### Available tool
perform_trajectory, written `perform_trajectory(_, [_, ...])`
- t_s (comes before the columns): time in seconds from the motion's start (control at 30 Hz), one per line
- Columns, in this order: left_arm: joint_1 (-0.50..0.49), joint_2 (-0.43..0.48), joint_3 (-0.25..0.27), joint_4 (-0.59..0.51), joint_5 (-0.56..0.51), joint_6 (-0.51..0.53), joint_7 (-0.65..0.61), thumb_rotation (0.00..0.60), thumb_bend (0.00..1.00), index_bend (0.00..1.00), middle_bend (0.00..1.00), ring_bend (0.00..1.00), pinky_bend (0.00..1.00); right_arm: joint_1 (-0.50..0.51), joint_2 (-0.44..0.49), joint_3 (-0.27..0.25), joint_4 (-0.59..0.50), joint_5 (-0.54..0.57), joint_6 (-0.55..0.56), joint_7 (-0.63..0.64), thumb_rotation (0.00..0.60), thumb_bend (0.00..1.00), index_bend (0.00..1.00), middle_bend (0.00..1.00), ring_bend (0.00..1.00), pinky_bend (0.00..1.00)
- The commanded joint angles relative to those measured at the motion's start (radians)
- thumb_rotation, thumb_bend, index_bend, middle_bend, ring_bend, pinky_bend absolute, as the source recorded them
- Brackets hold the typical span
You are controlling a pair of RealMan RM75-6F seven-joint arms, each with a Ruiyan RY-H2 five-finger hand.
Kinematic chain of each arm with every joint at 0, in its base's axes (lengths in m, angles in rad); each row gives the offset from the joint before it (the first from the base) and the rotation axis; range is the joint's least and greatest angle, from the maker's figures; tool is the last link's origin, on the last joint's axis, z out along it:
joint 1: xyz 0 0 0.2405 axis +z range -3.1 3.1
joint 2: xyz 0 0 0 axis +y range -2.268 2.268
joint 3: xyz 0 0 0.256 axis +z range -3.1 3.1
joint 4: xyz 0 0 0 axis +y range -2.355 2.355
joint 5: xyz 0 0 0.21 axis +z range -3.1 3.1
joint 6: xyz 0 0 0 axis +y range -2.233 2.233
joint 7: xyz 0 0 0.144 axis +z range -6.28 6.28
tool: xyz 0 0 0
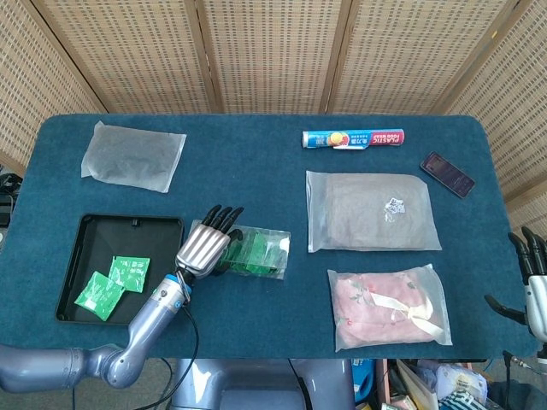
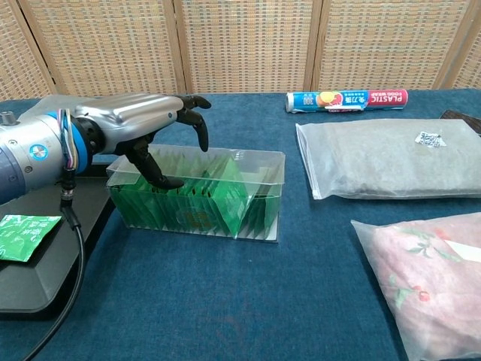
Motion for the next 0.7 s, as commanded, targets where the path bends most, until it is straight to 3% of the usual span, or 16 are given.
perform_trajectory(0.03, [-0.006, 0.011, 0.002, -0.018, -0.021, 0.007, 0.020, 0.600, 0.29, 0.35, 0.00, 0.00, 0.00, 0.000, 0.000, 0.000, 0.001, 0.001, -0.001, 0.000, 0.600, 0.00, 0.00, 0.00, 0.00, 0.00])
perform_trajectory(0.2, [-0.018, 0.009, 0.001, -0.015, -0.048, 0.010, 0.033, 0.600, 0.30, 0.36, 0.00, 0.00, 0.00, 0.001, -0.001, -0.001, 0.001, -0.001, -0.001, -0.003, 0.600, 0.00, 0.00, 0.00, 0.00, 0.00])
perform_trajectory(0.53, [-0.032, -0.001, 0.008, -0.003, -0.058, 0.017, 0.024, 0.600, 0.42, 0.40, 0.00, 0.00, 0.00, 0.001, -0.002, -0.001, 0.003, -0.001, -0.001, 0.001, 0.600, 0.00, 0.00, 0.00, 0.00, 0.00])
perform_trajectory(0.7, [-0.040, 0.004, 0.005, -0.002, -0.071, 0.011, 0.014, 0.600, 0.61, 0.41, 0.00, 0.00, 0.00, 0.001, -0.002, -0.001, 0.004, 0.000, -0.002, 0.003, 0.600, 0.00, 0.00, 0.00, 0.00, 0.00])
